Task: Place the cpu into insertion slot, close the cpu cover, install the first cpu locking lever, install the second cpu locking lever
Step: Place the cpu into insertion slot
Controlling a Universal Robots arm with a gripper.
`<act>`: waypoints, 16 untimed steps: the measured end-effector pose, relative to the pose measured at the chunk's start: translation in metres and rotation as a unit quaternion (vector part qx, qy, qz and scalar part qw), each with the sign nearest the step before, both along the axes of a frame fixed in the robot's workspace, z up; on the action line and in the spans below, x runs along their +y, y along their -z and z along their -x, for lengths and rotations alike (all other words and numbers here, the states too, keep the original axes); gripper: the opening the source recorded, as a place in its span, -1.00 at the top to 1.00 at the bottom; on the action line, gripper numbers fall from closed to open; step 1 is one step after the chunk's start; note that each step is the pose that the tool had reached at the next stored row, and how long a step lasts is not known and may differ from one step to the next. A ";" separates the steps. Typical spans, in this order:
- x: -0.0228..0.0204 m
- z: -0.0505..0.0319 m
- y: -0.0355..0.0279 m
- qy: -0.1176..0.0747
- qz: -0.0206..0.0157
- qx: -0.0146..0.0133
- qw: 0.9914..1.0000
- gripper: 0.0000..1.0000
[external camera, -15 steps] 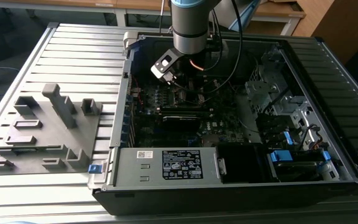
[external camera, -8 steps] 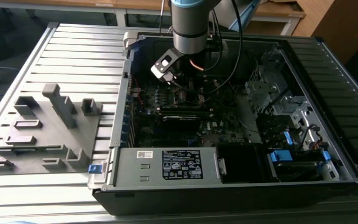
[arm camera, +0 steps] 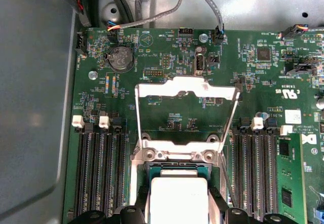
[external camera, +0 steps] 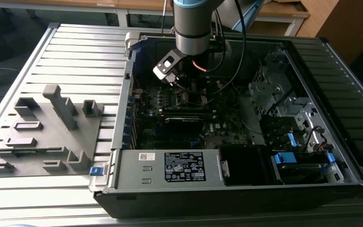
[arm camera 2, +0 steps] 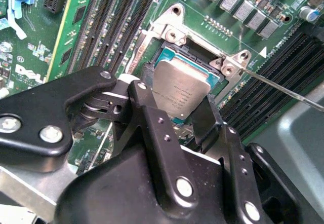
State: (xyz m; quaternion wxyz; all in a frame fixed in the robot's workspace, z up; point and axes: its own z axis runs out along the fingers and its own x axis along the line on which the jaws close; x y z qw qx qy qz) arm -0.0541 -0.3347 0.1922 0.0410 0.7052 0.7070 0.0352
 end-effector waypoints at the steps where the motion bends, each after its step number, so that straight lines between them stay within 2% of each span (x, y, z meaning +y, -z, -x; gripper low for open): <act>1: 0.0000 0.0000 0.0000 0.000 0.000 0.000 1.000 -0.11; 2: 0.0000 0.0000 0.0000 0.000 0.000 0.000 1.000 -0.11; 3: -0.0001 0.0000 -0.0001 0.000 0.000 0.000 1.000 -0.23; 8: -0.0001 0.0001 -0.0004 0.000 0.000 0.000 1.000 -0.23; 16: -0.0001 0.0001 -0.0117 0.000 0.001 0.000 1.000 -0.23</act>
